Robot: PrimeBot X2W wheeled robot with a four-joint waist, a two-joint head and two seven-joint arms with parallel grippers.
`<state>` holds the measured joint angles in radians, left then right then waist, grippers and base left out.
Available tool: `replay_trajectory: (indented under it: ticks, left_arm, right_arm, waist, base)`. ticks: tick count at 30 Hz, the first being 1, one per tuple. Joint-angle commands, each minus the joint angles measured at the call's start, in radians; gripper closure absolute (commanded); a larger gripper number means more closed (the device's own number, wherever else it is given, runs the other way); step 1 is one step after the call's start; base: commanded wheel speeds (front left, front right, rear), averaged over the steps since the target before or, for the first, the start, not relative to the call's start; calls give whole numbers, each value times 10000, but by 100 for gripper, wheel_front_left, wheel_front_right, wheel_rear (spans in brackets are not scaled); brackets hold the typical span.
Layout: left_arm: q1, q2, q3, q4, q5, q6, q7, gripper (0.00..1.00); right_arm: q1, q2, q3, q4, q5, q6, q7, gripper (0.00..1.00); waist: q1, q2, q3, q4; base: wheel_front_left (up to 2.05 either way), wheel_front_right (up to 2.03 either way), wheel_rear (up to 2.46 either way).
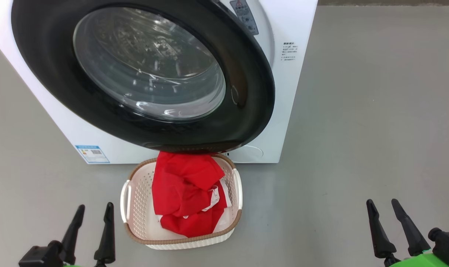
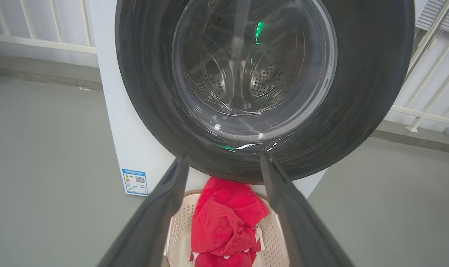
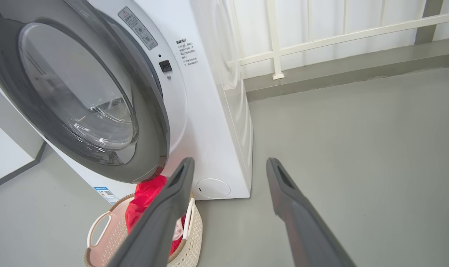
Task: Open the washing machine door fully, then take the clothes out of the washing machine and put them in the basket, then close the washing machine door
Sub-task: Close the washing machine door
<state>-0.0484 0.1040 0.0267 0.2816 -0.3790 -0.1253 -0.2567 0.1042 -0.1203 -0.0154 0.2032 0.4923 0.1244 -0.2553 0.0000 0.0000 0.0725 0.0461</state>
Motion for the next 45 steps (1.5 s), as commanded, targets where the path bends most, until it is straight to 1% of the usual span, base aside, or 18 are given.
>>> replay_trajectory:
  ticks: [1, 5, 6, 11, 28, 29, 30, 31, 33, 38, 45]
  left_arm:
    - [22, 57, 517, -481, 481, -54, -51, 0]
    - [235, -163, 866, -979, 1292, -54, -51, 0]
    - [358, -245, 981, -1158, 1677, -54, -51, 0]
    - [641, -390, 957, -1138, 2345, -54, -51, 0]
    - [532, -525, 1072, -1089, 2526, -54, -51, 0]
    - [537, -528, 1051, -1103, 2528, -54, -51, 0]
    - [540, -530, 1028, -1106, 2508, -54, -51, 0]
    - [537, -532, 990, -1099, 2448, -54, -51, 0]
    - [514, -534, 878, -1089, 2306, -54, -51, 0]
    - [384, -536, 545, -1043, 1934, 42, -51, 0]
    - [137, -537, 6, -1110, 1500, 314, -51, 0]
  right_arm:
    - [67, -189, 124, -297, -28, 63, -65, 0]
    - [175, -193, 50, -370, -42, 63, -65, 0]
    - [219, -190, 34, -382, -55, 63, -65, 0]
    - [296, -158, 45, -345, -67, 63, -65, 0]
    - [146, -115, 100, -339, -57, 63, -65, 0]
    - [118, -106, 132, -348, -45, 63, -65, 7]
    - [80, -101, 178, -355, -19, 63, -65, 39]
    - [31, -104, 235, -359, 7, 63, -65, 63]
    - [-106, -121, 361, -362, 40, 63, -65, 100]
    - [-792, -119, 731, -343, 104, 63, -65, 100]
    - [-2501, -355, 1518, -180, 187, 63, -65, 100]
  waist:
    - [0, 0, -63, -7]
    - [0, 0, -122, 20]
    - [0, 0, -132, 31]
    - [0, 0, -131, 41]
    - [0, 0, 24, 151]
    - [0, 0, 41, 169]
    - [0, 0, 58, 194]
    - [0, 0, 81, 228]
    - [0, 0, 148, 314]
    - [0, 0, 417, 591]
    - [0, 0, 894, 1127]
  base:
    - [0, 0, 0]
    - [0, 0, 0]
    - [0, 0, 0]
    - [0, 0, 0]
    - [0, 0, 0]
    - [0, 0, 0]
    - [0, 0, 0]
    - [0, 0, 0]
    - [0, 0, 0]
    - [0, 0, 0]
    - [0, 0, 0]
